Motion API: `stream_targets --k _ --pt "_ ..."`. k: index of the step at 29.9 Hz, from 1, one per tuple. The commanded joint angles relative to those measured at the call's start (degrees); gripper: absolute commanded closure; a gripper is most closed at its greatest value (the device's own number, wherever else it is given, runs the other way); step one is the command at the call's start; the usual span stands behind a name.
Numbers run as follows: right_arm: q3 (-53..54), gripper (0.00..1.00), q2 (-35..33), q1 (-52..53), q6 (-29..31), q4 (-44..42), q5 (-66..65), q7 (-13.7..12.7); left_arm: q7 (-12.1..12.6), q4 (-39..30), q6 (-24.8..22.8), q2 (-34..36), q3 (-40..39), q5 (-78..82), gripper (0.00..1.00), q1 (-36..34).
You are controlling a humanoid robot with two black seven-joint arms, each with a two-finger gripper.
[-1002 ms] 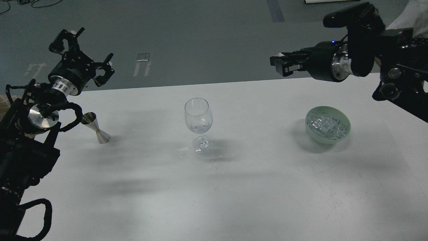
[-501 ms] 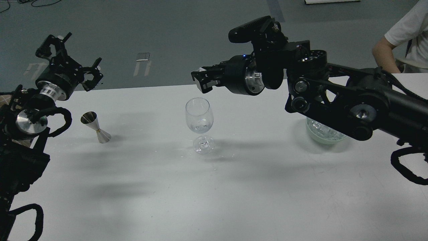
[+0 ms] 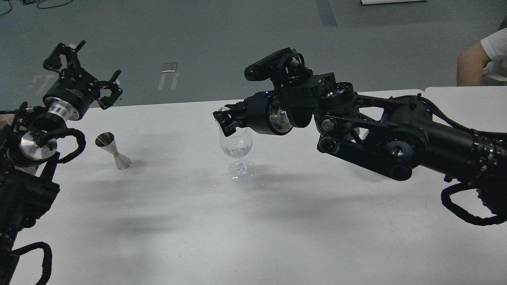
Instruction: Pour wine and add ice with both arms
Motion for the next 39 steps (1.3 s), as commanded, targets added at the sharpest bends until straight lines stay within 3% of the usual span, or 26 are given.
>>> stream_targets --k 1,7,17,28,39 --pt "-0.03 0.98 0.45 -0.02 0.00 -0.22 0.00 -0.06 0.00 0.00 0.01 0.10 -0.47 0.00 0.02 0.01" --pt "-0.03 0.97 0.89 -0.11 0.00 -0.75 0.00 -0.06 0.00 0.00 0.01 0.19 -1.00 0.00 0.02 0.01" --pt "-0.04 0.75 0.80 -0.20 0.00 -0.22 0.17 -0.06 0.09 0.00 0.45 0.19 -0.91 0.09 0.02 0.01" --pt "-0.03 0.63 0.27 0.07 0.00 1.45 0.26 -0.06 0.18 0.00 0.36 0.19 -0.91 0.00 0.02 0.01" --pt "-0.03 0.59 -1.92 0.07 0.00 3.47 0.26 -0.06 0.18 0.00 0.36 0.10 -0.91 0.09 0.02 0.01"
